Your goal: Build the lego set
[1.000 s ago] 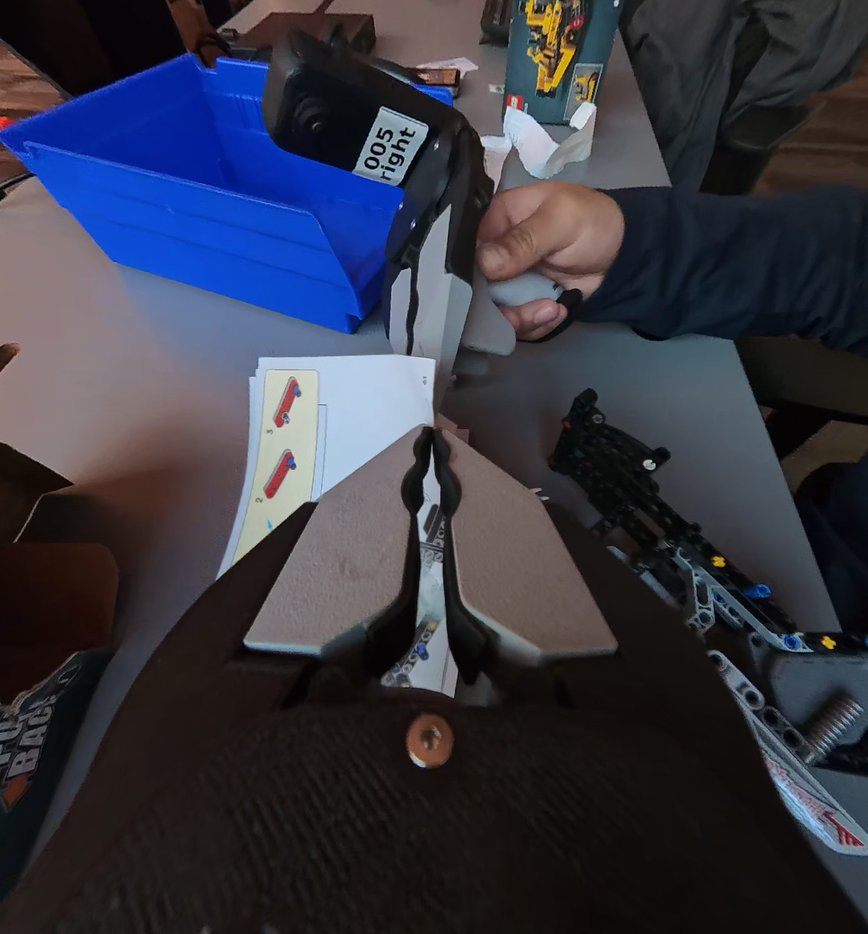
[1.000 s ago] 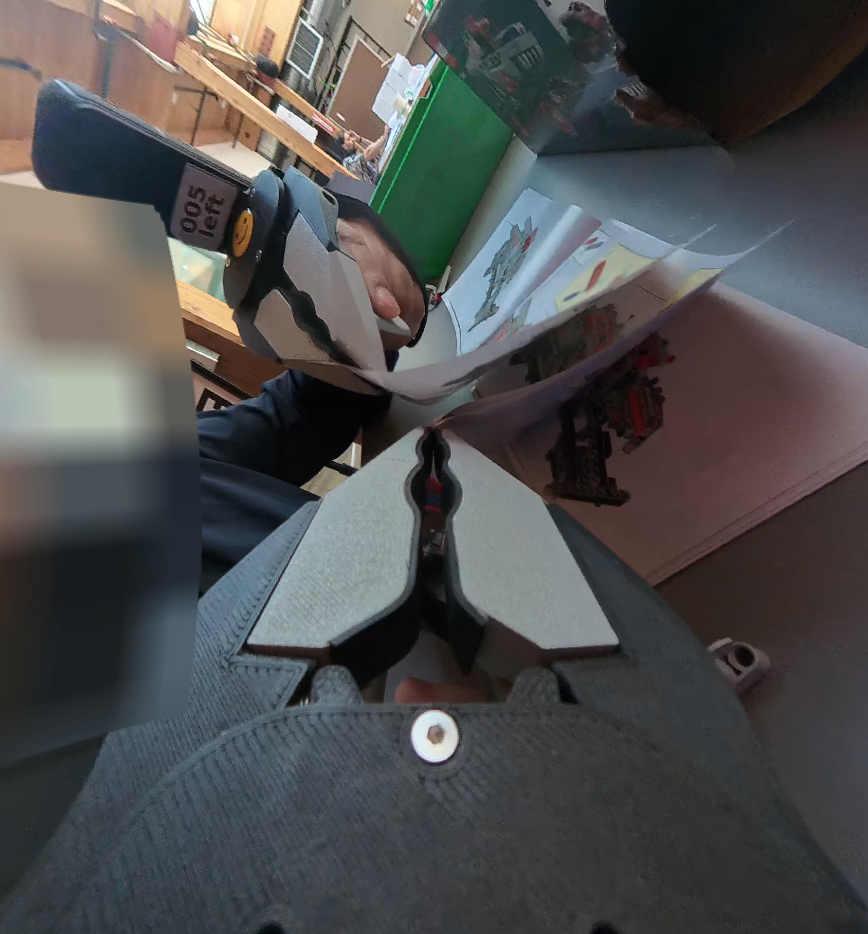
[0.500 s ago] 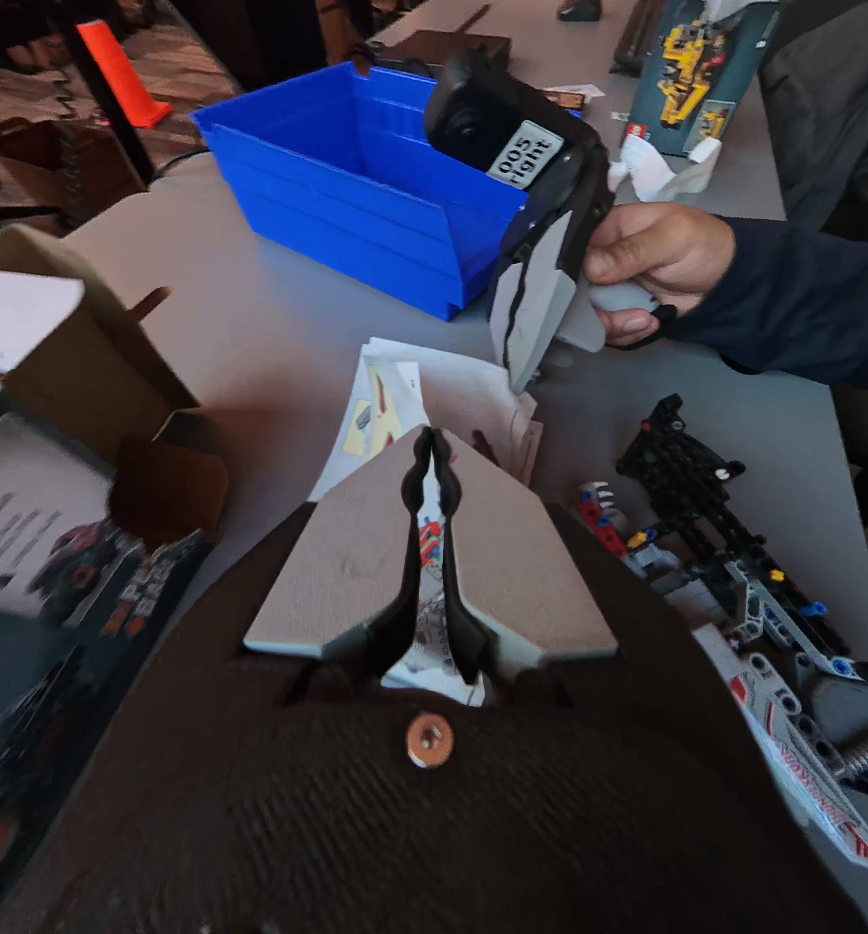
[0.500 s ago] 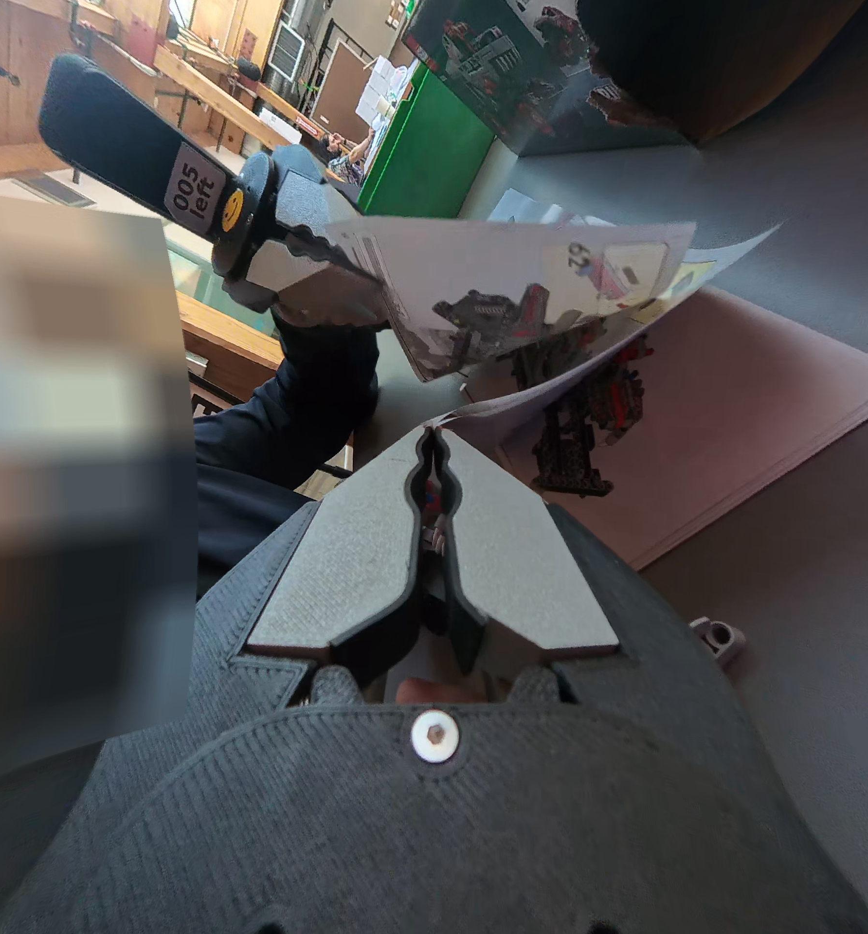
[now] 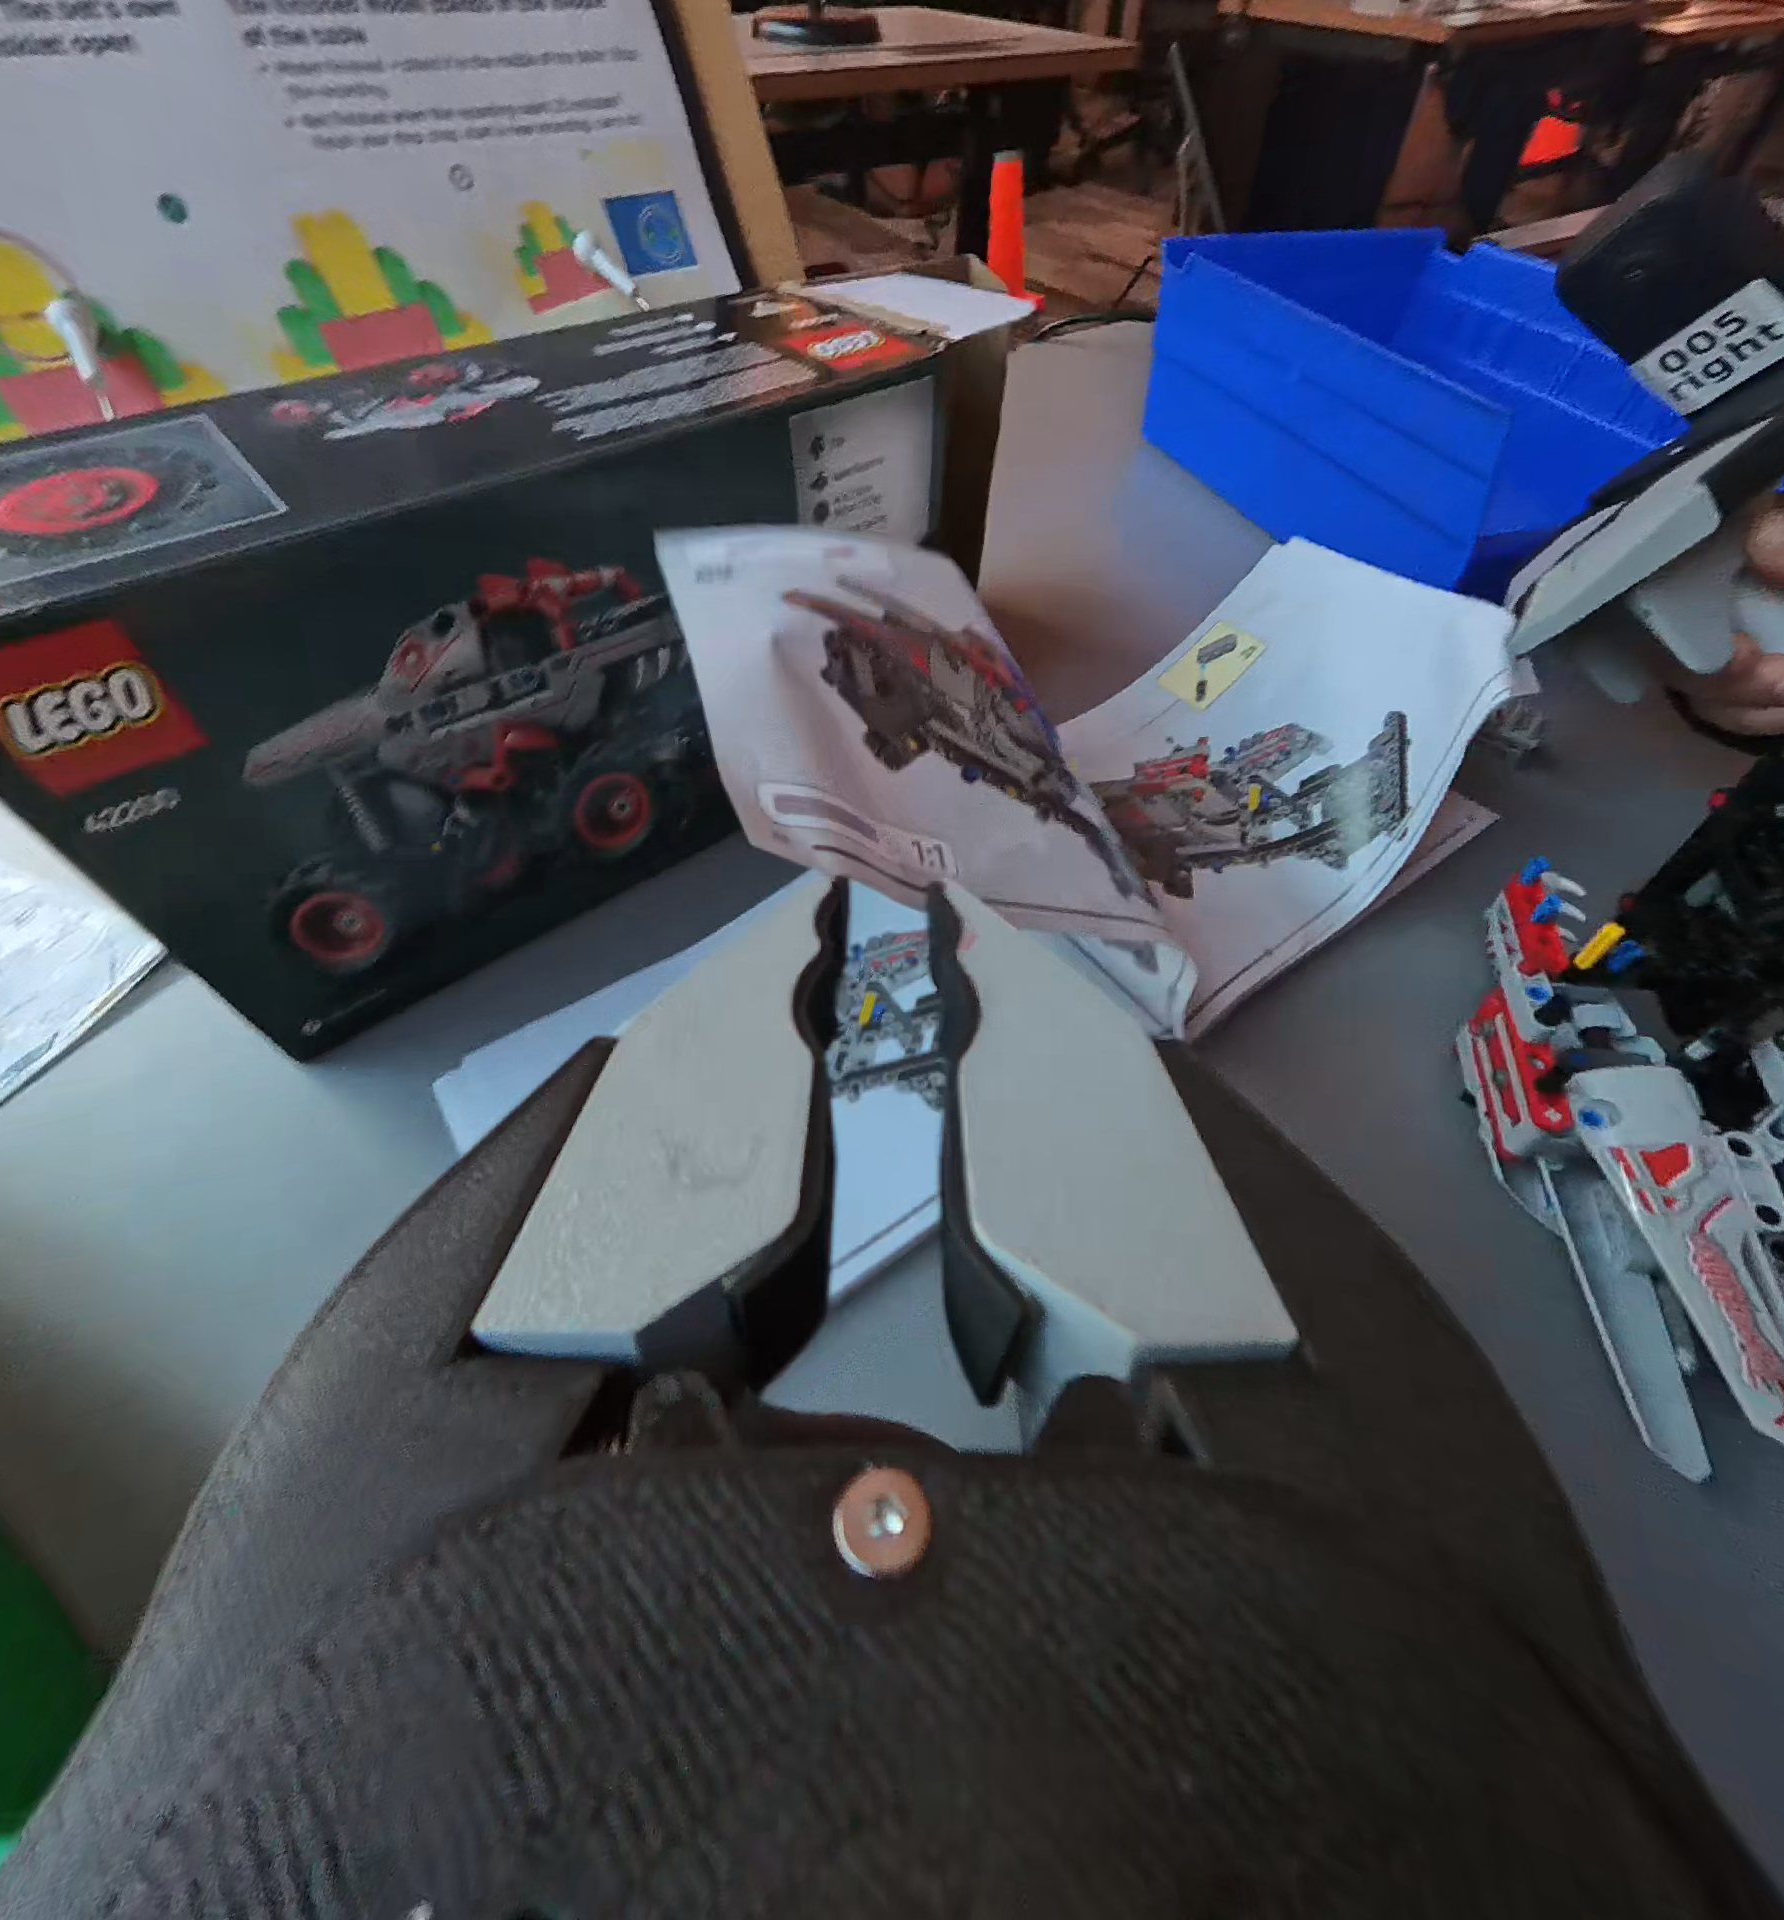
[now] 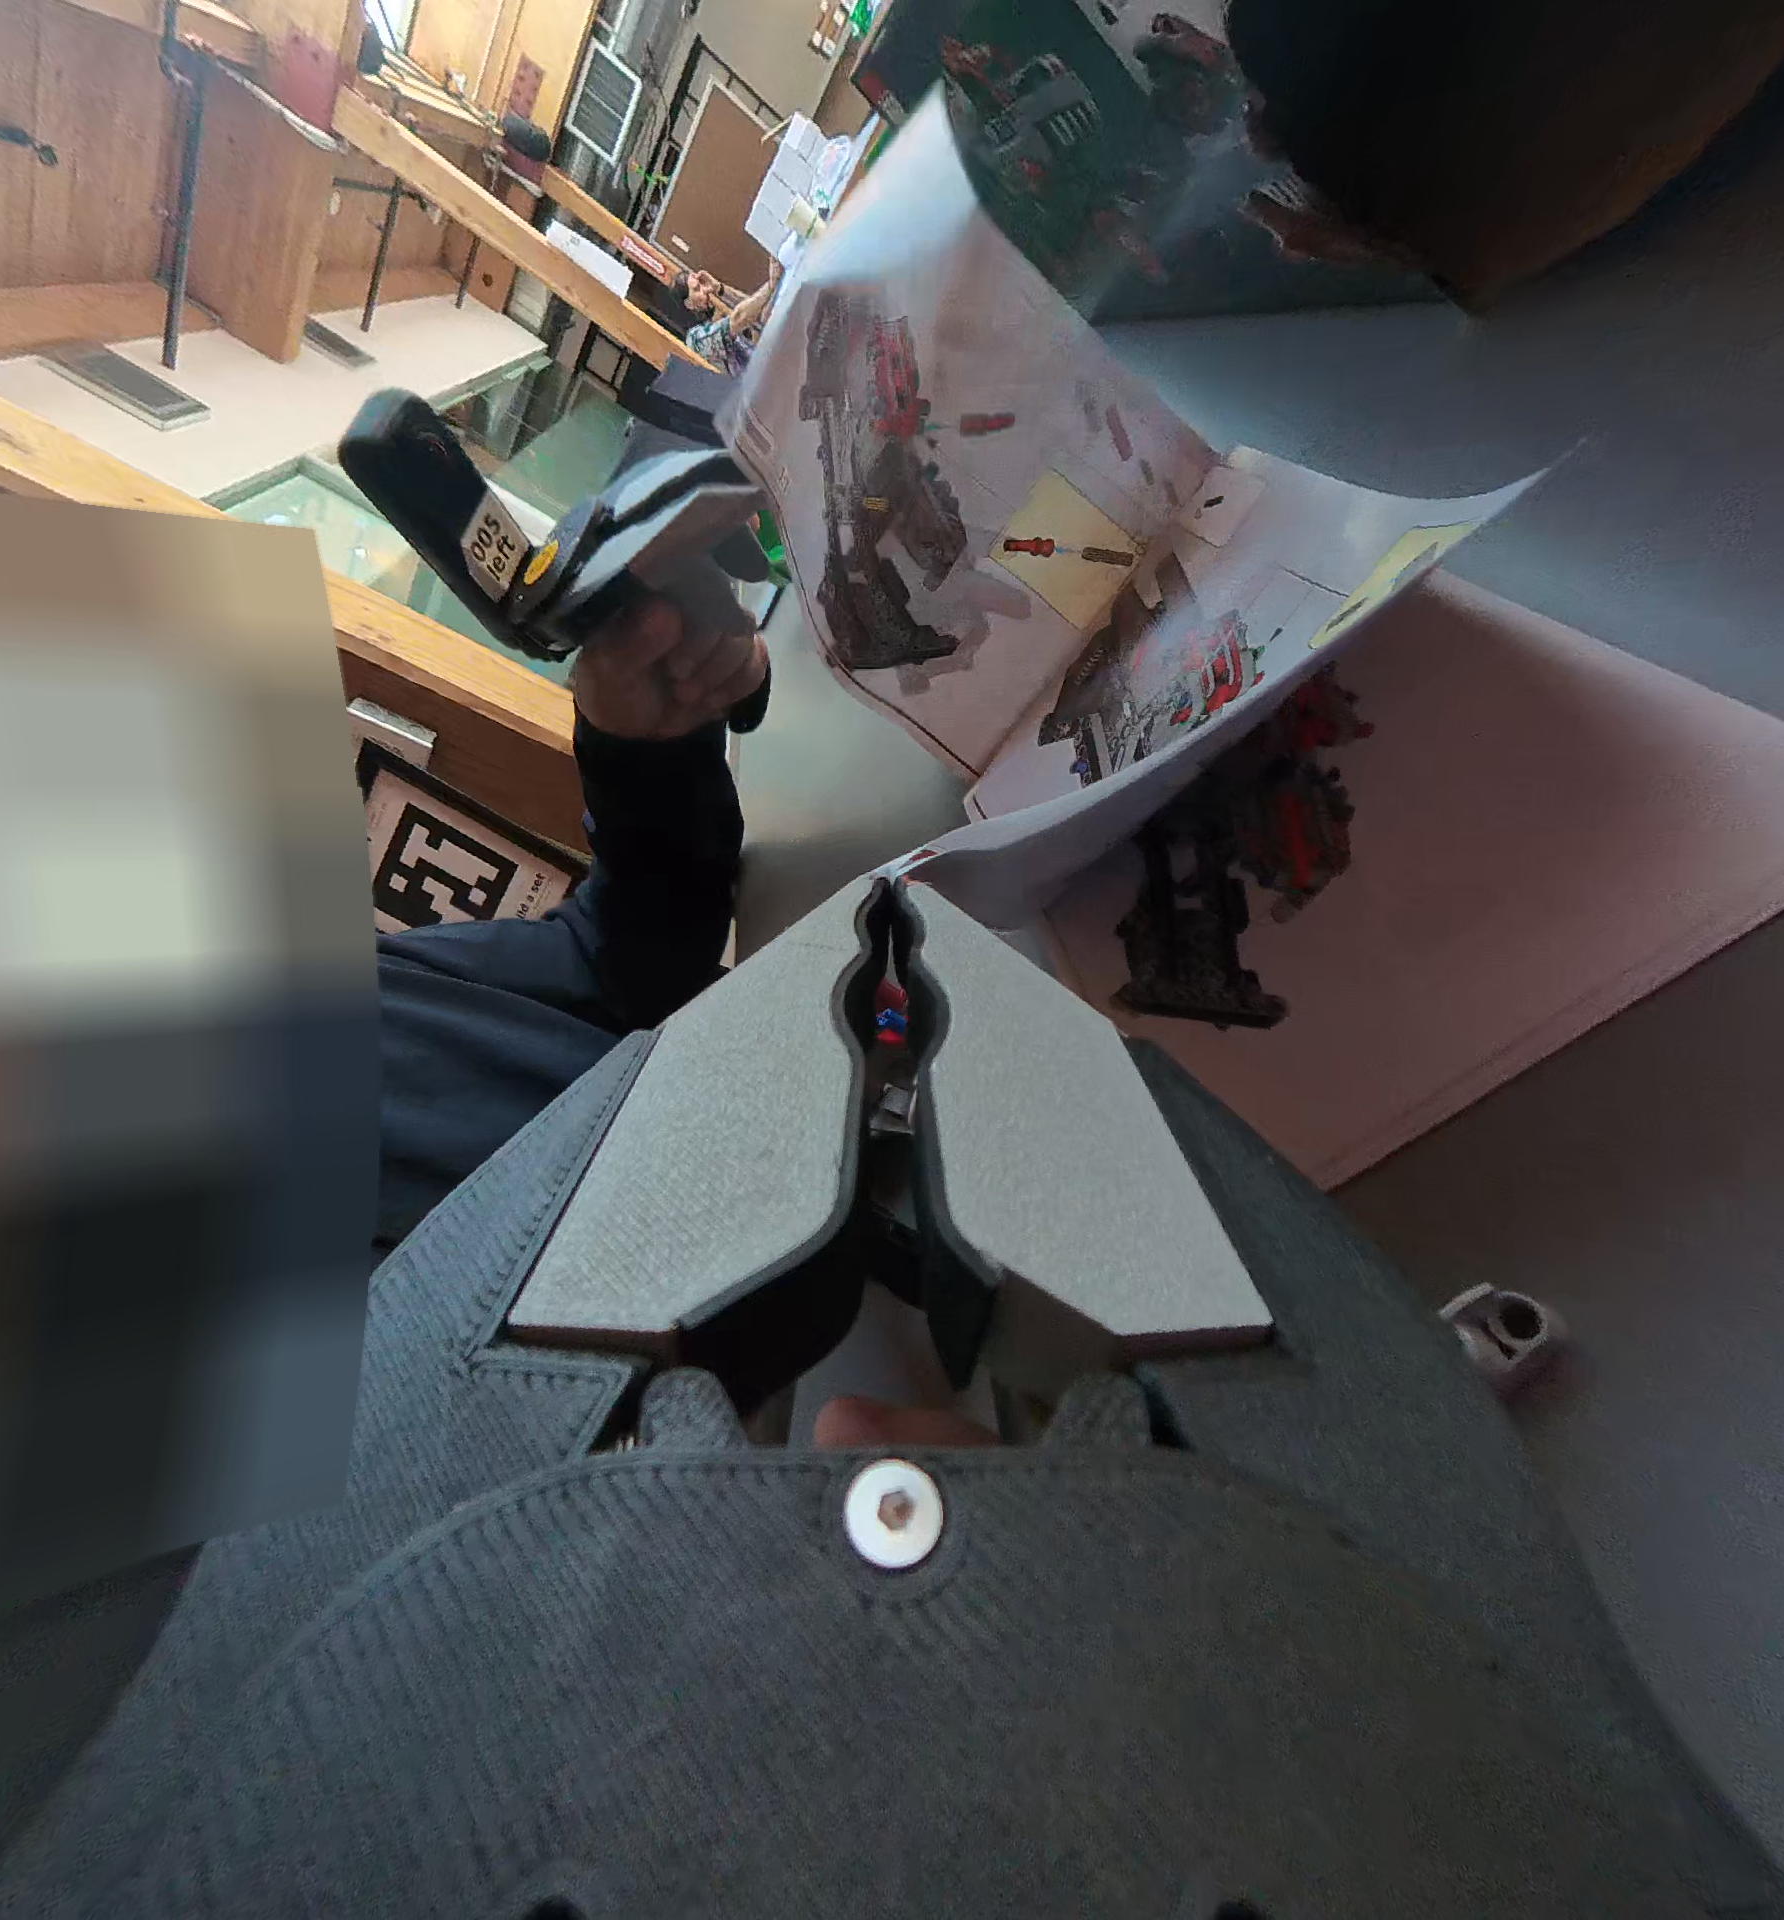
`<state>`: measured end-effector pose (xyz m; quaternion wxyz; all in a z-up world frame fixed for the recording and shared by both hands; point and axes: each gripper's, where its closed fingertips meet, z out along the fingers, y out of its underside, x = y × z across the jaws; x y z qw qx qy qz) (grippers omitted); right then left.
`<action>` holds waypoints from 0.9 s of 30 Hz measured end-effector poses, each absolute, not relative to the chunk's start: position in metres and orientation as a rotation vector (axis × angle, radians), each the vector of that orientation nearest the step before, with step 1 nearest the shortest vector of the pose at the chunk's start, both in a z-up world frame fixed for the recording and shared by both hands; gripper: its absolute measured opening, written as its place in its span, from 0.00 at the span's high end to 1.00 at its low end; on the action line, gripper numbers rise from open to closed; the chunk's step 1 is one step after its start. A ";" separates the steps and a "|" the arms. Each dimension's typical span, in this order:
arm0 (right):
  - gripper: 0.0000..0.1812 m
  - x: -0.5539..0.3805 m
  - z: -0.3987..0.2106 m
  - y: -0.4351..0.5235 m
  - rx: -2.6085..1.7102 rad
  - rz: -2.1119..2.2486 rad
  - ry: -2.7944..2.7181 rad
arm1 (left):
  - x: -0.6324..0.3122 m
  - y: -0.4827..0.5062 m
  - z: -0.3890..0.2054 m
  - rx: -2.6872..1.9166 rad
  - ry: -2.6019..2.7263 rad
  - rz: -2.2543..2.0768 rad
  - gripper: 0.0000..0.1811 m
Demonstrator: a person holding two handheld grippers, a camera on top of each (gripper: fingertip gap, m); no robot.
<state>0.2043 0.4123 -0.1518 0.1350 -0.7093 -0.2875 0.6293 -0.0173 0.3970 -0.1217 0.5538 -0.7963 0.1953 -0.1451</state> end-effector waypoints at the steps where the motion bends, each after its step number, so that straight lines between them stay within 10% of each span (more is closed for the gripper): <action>1: 1.00 0.204 -0.151 0.412 -2.050 1.824 -0.833 | -0.021 0.393 -0.121 -1.884 0.450 -0.325 0.89; 12: 1.00 0.202 -0.150 0.409 -2.048 1.824 -0.848 | 0.023 0.357 0.001 -1.526 0.571 -0.291 0.96; 27: 1.00 0.203 -0.141 0.410 -1.994 1.868 -0.827 | 0.102 0.433 -0.073 -1.791 0.930 -0.558 0.81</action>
